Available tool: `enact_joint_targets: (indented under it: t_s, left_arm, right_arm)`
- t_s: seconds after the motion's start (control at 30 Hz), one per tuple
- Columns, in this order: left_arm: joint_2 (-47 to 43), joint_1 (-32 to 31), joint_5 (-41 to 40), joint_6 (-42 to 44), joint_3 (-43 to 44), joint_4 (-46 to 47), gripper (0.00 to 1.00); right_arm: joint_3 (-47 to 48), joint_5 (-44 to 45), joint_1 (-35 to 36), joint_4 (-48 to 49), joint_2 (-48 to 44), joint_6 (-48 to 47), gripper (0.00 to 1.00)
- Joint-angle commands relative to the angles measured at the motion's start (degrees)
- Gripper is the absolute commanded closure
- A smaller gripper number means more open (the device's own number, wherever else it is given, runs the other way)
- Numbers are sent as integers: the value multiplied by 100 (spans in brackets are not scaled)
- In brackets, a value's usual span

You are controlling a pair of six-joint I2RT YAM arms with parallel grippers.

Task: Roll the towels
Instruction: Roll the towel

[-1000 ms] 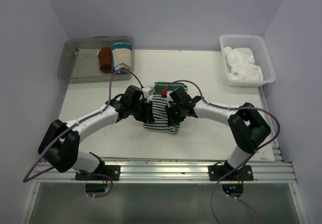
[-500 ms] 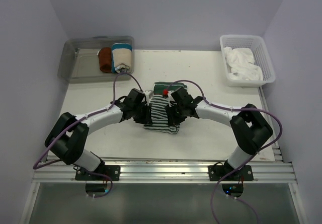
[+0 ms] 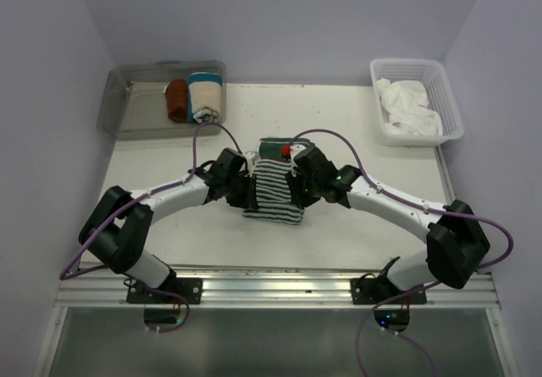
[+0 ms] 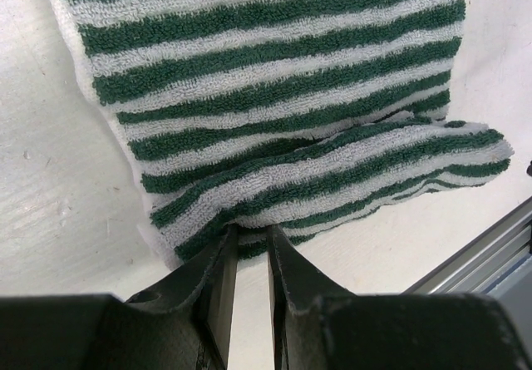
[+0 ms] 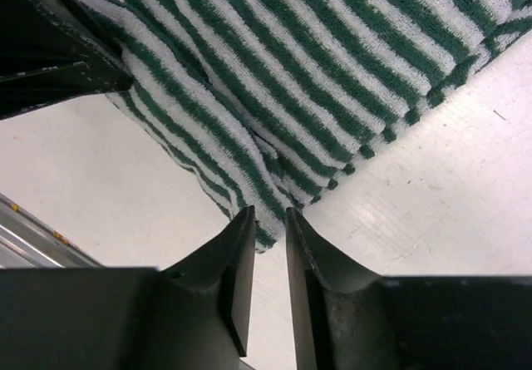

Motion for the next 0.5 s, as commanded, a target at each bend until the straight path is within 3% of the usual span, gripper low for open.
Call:
enact_joint_targets:
  t_s: [0.0,0.27,0.47]
  left_arm:
    - [59,38,88,121,217,54,76]
    - [68,29,114,156,288,-17,76]
    - [129,38,167,191,366,-139,76]
  right_arm:
    - [14,451,215,-180,-135,83,76]
    - [93,355,558,66,312,66,79]
    - [57,1056,505,321,883,-31,79]
